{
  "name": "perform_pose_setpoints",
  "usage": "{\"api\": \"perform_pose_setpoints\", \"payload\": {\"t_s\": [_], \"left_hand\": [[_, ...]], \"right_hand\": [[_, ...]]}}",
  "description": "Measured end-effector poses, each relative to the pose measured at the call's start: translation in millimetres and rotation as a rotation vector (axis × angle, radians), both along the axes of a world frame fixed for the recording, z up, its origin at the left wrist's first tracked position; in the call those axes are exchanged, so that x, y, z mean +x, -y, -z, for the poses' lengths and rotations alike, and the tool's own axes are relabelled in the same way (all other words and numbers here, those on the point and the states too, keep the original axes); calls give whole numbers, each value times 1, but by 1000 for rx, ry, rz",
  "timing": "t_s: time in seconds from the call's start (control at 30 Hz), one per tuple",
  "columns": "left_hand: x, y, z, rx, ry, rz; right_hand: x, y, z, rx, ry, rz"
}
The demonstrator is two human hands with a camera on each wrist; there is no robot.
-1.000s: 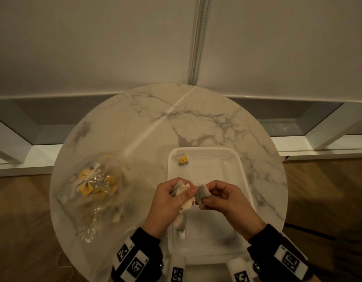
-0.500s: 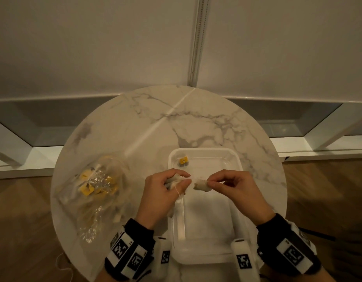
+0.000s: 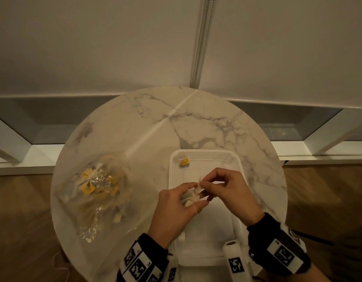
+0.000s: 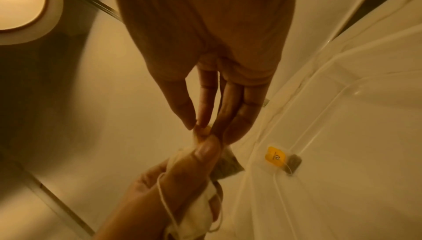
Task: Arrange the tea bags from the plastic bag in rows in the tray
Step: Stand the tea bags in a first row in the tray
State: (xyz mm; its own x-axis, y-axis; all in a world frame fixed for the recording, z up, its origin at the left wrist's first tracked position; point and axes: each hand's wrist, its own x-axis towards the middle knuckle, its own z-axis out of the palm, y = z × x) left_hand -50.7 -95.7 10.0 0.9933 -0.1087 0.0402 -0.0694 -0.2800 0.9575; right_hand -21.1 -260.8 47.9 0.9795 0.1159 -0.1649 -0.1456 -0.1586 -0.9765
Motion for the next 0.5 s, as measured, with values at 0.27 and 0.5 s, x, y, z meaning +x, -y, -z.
{"api": "perform_pose_setpoints", "payload": {"t_s": [0.27,0.5], "left_hand": [[11,-9,10,-155,-133,27],[14,-18,12,-262,-244,-28]], "right_hand": [[24,6,-6,-426,123,-328],[62,6,-21,-578,134,-505]]}}
